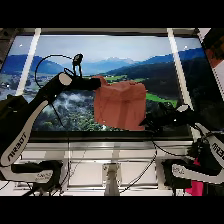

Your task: Fold the clothes and pants, and hang the long-sleeved shirts on hangers.

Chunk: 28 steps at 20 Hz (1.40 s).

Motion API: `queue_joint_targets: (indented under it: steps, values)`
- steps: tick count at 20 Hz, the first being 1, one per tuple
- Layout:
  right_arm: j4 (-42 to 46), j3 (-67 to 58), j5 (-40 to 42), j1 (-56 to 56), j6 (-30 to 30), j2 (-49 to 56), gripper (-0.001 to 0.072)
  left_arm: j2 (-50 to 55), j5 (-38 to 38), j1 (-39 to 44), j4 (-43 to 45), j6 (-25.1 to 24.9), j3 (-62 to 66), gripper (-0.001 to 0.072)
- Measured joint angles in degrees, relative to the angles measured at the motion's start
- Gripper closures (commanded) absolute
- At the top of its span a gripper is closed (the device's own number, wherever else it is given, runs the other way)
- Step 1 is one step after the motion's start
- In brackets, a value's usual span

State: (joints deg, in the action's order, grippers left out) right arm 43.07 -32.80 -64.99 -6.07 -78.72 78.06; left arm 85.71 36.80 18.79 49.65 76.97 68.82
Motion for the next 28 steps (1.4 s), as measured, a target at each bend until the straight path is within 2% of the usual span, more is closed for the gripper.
queue_joint_targets:
  steps: [1,2,3,5,6,7,8,11,12,13,14,19,25,28]
  values:
    - [-0.63,0.0,0.42,0.02,0.0,0.33,0.0427,0.0,0.04,0.0,-0.02,0.0,0.02,0.0697]
    - [-0.76,0.02,0.94,0.09,0.07,0.68,0.0613,0.0,0.11,0.0,0.0,0.0,0.0,0.0696]
    - [-0.66,0.02,2.03,0.09,0.13,0.98,0.0703,0.0,0.09,0.0,0.0,0.0,0.02,0.0696]
    - [-0.72,-0.09,2.56,0.09,0.24,1.25,0.0705,0.0,0.09,0.02,0.0,0.0,0.02,0.0674]
    - [-0.79,-0.33,2.58,0.0,0.24,1.33,0.0705,0.0,-0.11,0.02,0.0,-0.02,0.0,0.0507]
    - [-0.74,-0.74,2.86,-0.24,0.24,1.33,0.0705,0.02,-0.74,0.04,0.0,-0.02,0.02,0.0182]
    - [-0.59,-1.27,3.19,-0.74,0.24,1.16,0.0706,0.09,-1.64,0.04,-0.02,0.0,0.02,-0.0005]
    - [-0.83,-3.67,4.09,-4.37,-0.48,0.02,0.0706,0.2,-3.06,-0.04,-0.02,-0.02,0.02,0.0014]
    - [-0.85,-4.55,4.79,-6.1,-1.14,-0.52,0.0707,0.24,-2.86,-0.28,0.02,-0.02,0.02,0.0112]
    - [-1.01,-5.51,5.6,-8.0,-1.95,-1.09,0.0706,0.24,-2.16,-0.61,0.24,-0.02,0.02,0.0445]
    - [-1.33,-6.32,6.25,-9.73,-2.73,-1.57,0.0707,0.24,-0.74,-0.96,0.94,-0.11,0.02,0.0685]
    - [-8.9,-9.16,8.44,-12.87,-4.22,-2.71,0.0708,0.26,5.57,-2.16,5.38,-0.46,0.02,0.0697]
    - [-33.99,-15.89,9.44,-6.6,4.2,-2.99,0.0707,-1.75,7.21,-2.75,1.6,-4.85,0.02,0.0698]
    - [-40.79,-22.56,14.27,-5.4,6.19,-2.99,0.0707,-3.21,8.04,-4.46,0.52,-6.03,0.0,0.0699]
